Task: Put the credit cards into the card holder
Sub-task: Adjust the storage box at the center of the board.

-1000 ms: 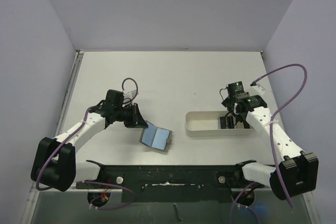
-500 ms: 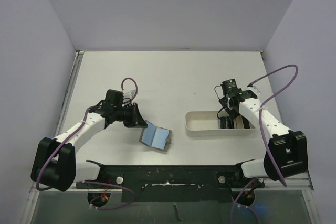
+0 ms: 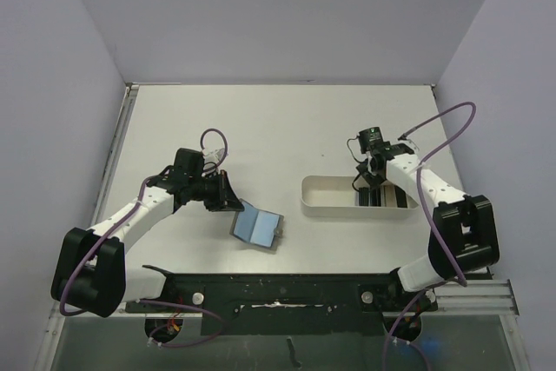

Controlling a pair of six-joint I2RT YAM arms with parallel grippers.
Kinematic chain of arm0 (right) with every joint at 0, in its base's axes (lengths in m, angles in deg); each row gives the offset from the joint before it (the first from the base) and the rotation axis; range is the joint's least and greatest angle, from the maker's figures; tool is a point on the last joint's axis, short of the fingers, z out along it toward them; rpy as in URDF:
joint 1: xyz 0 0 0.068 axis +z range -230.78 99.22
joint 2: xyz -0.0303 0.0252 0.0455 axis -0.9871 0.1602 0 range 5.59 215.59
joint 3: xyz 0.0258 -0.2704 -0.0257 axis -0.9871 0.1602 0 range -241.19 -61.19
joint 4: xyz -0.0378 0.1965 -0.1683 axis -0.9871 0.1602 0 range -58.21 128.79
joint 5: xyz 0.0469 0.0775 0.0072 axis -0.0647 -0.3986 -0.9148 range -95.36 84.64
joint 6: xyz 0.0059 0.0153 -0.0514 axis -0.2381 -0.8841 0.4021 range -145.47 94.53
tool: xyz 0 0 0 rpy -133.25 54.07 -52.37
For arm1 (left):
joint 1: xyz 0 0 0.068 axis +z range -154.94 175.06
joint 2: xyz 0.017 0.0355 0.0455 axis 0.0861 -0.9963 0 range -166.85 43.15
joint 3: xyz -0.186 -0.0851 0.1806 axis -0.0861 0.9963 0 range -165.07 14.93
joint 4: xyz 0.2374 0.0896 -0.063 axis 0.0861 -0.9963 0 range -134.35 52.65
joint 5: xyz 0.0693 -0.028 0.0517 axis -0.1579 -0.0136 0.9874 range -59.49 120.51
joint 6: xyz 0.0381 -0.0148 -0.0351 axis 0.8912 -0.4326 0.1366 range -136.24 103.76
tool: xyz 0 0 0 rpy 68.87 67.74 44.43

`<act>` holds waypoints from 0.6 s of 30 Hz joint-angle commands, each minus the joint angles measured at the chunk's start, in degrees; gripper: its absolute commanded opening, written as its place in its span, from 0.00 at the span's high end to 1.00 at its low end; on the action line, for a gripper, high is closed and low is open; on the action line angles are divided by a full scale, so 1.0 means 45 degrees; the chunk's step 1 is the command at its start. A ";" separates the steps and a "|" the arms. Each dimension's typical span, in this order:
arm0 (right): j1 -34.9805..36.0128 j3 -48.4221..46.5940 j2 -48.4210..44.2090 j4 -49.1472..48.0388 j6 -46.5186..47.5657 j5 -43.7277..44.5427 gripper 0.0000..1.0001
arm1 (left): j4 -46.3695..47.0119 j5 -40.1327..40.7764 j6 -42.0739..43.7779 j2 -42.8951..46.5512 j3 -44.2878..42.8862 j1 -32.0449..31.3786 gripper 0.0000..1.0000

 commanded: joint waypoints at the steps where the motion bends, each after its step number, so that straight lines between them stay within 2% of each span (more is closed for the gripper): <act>1: 0.0535 -0.1127 0.0648 -0.0885 -0.0134 -0.0200 0.72 | 0.0251 -0.0038 0.0099 0.0307 -0.0169 0.0074 1.00; 12: 0.0990 -0.1567 0.1297 -0.2277 0.1645 -0.0904 0.72 | 0.0260 -0.0088 0.0082 0.0276 -0.0195 0.0098 1.00; 18: 0.1616 -0.2128 0.1831 -0.2028 0.2675 -0.0509 0.71 | 0.0209 0.0174 0.0021 0.0248 -0.0225 0.0116 1.00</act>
